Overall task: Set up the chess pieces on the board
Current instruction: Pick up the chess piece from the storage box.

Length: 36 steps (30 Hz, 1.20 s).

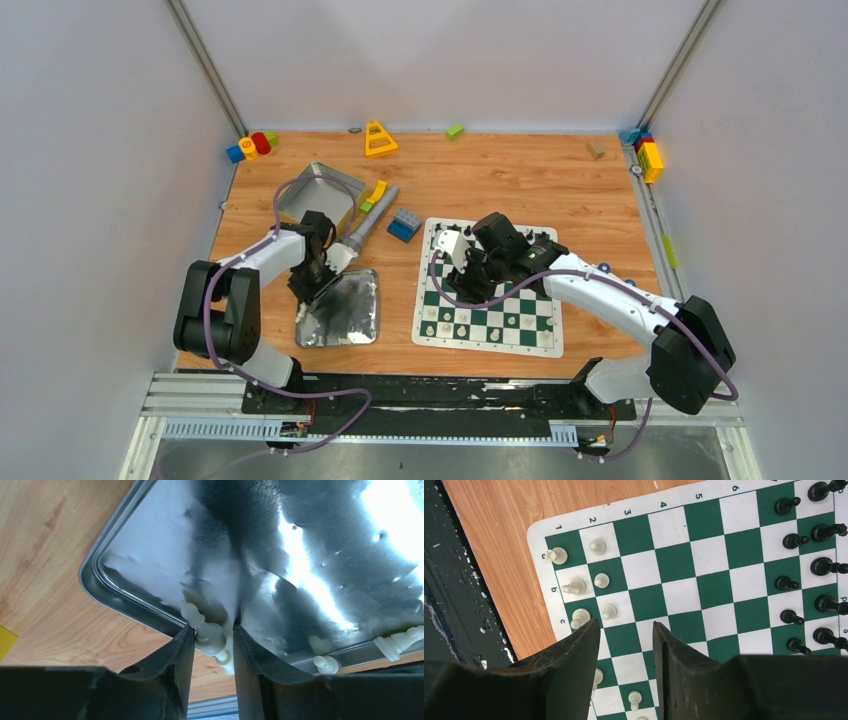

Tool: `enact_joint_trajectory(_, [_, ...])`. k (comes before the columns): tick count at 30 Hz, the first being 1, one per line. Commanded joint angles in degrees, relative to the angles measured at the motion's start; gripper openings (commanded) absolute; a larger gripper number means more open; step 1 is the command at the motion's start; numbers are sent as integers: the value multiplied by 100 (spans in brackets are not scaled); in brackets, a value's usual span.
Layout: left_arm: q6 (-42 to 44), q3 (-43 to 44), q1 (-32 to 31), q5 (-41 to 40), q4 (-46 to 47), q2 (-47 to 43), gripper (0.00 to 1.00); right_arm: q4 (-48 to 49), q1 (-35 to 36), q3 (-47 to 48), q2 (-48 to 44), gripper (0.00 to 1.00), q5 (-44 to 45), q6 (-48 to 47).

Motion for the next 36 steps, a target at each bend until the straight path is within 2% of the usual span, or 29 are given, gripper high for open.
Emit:
enact_joint_trajectory(1, [73, -70, 12, 53, 77, -237, 41, 80, 1, 34, 37, 44, -110, 44])
enact_joint_trajectory(10, [282, -183, 13, -222, 116, -426, 44, 36, -1, 54, 94, 43, -137, 48])
enact_joint_trajectory(15, [360, -331, 13, -313, 135, -531, 60, 27, -1, 55, 121, 43, -130, 39])
enact_joint_trajectory(18, [390, -352, 13, -337, 111, -614, 62, 14, 0, 65, 150, 43, -142, 40])
enact_joint_trajectory(20, [410, -360, 13, -340, 89, -640, 59, 18, 1, 65, 161, 42, -139, 36])
enact_joint_trajectory(24, [482, -363, 9, -238, 46, -644, 44, 10, 0, 69, 178, 42, -141, 42])
enact_joint_trajectory(28, [619, -333, 13, -61, 31, -653, 35, 10, 0, 73, 186, 42, -137, 45])
enact_joint_trajectory(36, [898, -72, -78, 657, -54, -632, 26, 8, 0, 76, 260, 42, -88, 45])
